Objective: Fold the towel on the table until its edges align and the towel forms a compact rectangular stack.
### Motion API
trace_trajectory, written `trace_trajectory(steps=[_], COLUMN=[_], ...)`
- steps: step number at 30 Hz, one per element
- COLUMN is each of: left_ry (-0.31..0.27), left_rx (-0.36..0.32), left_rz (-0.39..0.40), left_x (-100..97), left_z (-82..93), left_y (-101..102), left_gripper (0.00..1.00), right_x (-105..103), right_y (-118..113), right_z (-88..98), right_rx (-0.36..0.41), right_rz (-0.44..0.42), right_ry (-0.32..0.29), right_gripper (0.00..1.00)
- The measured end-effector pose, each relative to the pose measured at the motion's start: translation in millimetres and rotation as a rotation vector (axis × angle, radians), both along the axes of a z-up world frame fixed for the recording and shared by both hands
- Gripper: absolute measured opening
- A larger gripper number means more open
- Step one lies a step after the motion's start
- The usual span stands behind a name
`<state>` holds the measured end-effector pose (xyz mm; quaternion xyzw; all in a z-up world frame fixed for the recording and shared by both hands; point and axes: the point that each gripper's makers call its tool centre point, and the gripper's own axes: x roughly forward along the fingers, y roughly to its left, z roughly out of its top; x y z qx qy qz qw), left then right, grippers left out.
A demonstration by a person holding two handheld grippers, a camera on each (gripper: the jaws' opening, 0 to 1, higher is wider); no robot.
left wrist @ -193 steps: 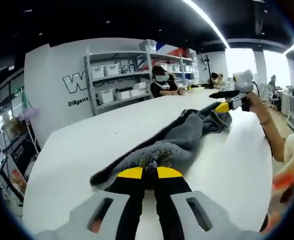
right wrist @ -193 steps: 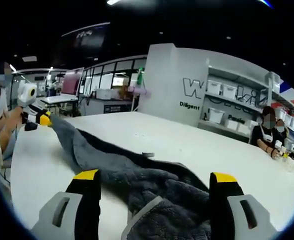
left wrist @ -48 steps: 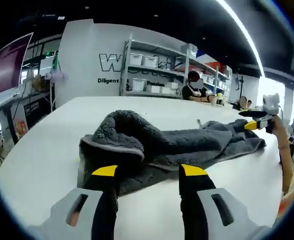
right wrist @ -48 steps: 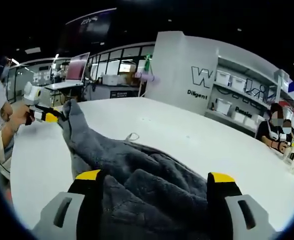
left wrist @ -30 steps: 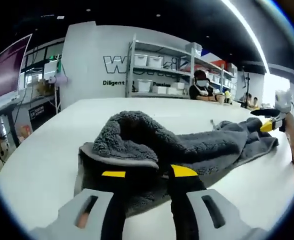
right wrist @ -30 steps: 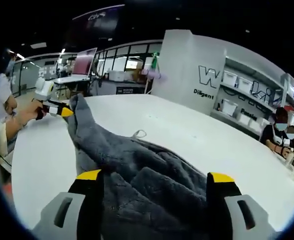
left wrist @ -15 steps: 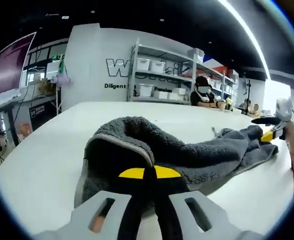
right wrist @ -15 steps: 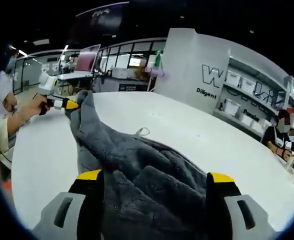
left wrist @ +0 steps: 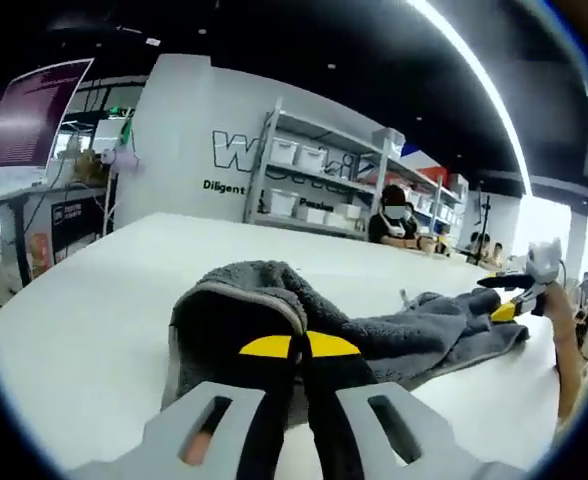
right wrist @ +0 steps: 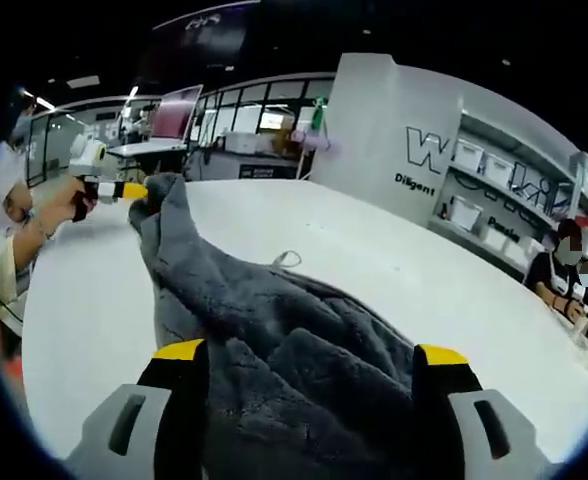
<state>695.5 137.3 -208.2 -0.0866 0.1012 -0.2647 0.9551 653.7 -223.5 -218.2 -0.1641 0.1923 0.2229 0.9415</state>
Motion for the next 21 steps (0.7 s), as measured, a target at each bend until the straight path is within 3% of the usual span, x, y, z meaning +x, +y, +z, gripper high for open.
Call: trace_trajectory(steps=[5, 7, 12, 21], left_ry=[-0.020, -0.033, -0.063, -0.068], left_rx=[-0.053, -0.077, -0.116, -0.166], left_rz=[-0.040, -0.052, -0.064, -0.061], left_x=[-18.1, -16.6, -20.1, -31.4], left_z=[18.0, 29.5, 49.7, 54.3], left_y=[-8.8, -9.8, 0.8, 23.4], left_gripper=[0.02, 0.02, 0.02, 0.02], right_x=[0.4, 1.2, 0.0, -1.0], right_y=[-0.7, -1.3, 1.8, 4.7], right_z=[-1.9, -2.2, -3.7, -8.7], right_rx=[-0.001, -0.002, -0.012, -0.044], right_rz=[-0.001, 0.000, 0.015, 0.031], right_ry=[0.005, 0.007, 0.010, 0.024], right_gripper=[0.84, 0.84, 0.84, 0.83])
